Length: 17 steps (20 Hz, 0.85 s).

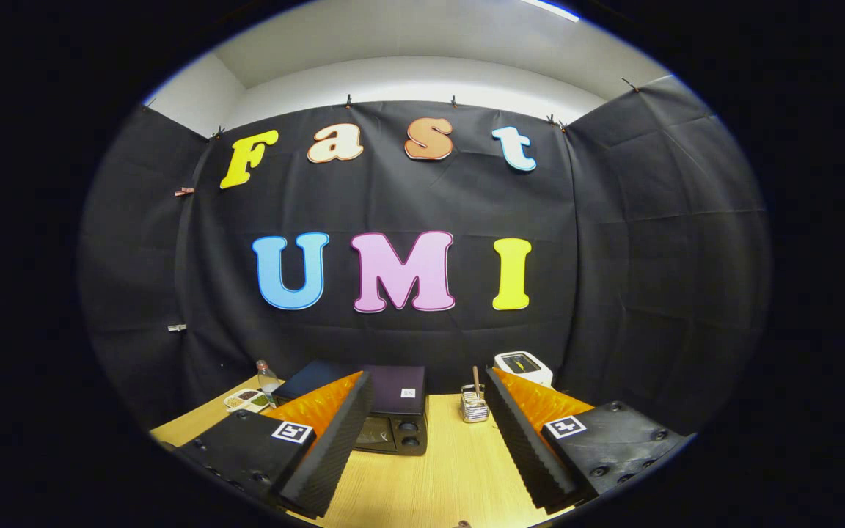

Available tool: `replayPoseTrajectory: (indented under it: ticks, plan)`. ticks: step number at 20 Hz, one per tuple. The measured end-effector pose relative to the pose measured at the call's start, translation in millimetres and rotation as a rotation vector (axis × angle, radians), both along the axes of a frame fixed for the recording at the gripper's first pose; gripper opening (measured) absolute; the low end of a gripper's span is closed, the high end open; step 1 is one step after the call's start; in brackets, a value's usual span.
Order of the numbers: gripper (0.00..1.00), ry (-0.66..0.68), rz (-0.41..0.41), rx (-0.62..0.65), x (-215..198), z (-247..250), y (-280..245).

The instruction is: Open the toaster oven, put the food inside, and close the toaster oven door.

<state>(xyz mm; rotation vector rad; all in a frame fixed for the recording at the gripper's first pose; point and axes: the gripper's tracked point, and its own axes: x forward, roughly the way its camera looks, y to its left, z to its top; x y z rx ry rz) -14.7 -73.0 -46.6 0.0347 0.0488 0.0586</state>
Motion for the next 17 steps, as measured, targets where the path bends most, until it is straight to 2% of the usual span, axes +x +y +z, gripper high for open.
replayPoseTrajectory:
  ticks: [7, 17]
  plan:
    - [0.99, 0.010, -0.015, 0.015, 2, -1, 1]
    - [0.99, 0.018, 0.003, 0.014, 15, -3, 11]
